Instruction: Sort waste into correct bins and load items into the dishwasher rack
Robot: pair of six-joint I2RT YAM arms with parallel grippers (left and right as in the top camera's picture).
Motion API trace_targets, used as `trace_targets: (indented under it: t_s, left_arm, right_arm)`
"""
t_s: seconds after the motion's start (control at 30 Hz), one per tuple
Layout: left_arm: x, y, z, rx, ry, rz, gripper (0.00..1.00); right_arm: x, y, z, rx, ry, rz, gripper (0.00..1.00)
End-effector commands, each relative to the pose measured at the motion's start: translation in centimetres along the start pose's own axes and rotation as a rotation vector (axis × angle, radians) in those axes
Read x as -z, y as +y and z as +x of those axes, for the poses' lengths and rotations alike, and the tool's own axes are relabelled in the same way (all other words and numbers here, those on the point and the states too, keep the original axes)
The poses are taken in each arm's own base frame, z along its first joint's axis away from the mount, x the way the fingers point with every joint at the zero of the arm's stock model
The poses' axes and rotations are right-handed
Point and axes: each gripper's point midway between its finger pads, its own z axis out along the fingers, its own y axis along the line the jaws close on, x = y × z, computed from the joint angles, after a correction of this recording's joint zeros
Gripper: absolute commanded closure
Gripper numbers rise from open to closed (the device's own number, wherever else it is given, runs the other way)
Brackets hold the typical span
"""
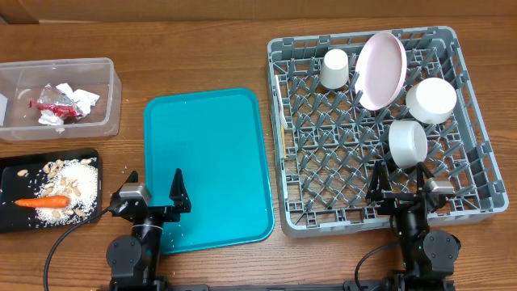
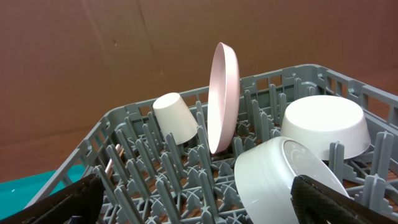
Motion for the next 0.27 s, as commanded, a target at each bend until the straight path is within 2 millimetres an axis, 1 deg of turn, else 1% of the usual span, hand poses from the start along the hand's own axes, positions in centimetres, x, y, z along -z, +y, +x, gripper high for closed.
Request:
trace_targets:
  t_s: [0.0, 0.23]
  left_arm:
    - [0.03, 0.33, -0.03, -0.023, -0.008, -0.015, 0.0]
    - [0.03, 0.33, -0.03, -0.023, -0.008, -0.015, 0.0]
  right_arm:
    - [0.0, -0.34, 0.09, 0.008, -0.007, 0.013, 0.0]
    - [0.0, -0.34, 0.09, 0.008, -0.007, 0.013, 0.0]
